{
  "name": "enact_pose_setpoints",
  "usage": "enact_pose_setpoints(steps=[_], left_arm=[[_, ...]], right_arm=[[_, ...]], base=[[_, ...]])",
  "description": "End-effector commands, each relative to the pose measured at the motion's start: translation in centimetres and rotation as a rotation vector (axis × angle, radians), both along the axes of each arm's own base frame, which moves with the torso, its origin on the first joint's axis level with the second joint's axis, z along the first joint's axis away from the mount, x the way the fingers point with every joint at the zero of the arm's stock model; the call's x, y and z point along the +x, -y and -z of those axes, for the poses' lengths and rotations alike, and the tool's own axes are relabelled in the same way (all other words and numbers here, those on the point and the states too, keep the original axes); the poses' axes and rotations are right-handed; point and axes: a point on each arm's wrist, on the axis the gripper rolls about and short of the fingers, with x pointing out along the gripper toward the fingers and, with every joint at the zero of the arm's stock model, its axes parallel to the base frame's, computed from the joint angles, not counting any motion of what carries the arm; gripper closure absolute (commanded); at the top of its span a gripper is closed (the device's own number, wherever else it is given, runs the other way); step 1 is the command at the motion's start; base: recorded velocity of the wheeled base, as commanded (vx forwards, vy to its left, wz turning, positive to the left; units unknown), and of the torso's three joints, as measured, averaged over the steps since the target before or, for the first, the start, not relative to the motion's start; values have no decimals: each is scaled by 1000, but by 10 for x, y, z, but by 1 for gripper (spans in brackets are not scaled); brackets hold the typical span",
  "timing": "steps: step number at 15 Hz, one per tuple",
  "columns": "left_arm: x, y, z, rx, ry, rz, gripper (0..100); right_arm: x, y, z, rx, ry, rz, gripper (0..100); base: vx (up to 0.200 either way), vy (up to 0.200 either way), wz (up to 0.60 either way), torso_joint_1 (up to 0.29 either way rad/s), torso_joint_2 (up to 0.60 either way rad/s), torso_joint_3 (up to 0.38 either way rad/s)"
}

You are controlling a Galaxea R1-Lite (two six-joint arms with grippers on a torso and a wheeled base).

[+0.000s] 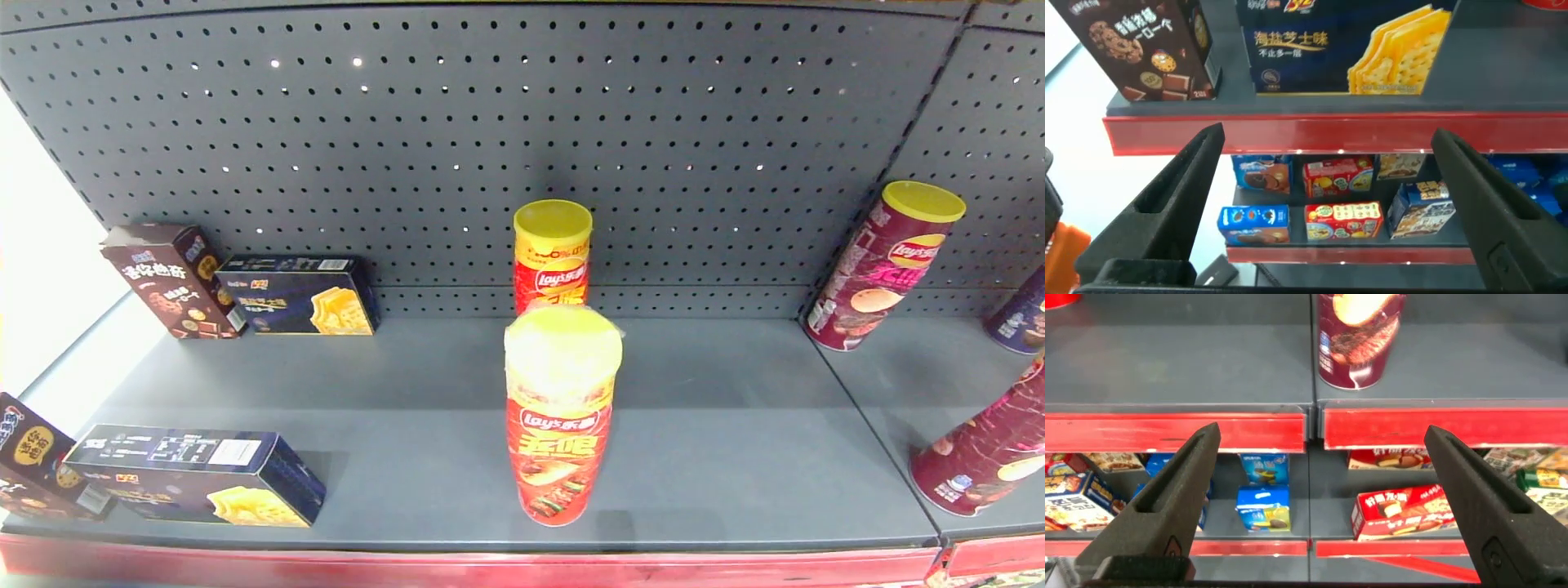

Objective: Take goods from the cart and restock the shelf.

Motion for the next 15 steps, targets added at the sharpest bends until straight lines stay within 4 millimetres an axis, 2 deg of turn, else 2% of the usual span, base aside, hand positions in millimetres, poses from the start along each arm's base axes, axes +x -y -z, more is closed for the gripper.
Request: enact_pose_setpoints(steps=[1,15], left_arm=[[0,0,0,0,0,0,0],[0,0,0,-3,0,-2,0]], right_arm=[[0,0,0,0,-1,0,0],[0,0,0,0,-1,0,0]], base=[[0,0,0,0,0,0],[-14,14,0,1,0,0]])
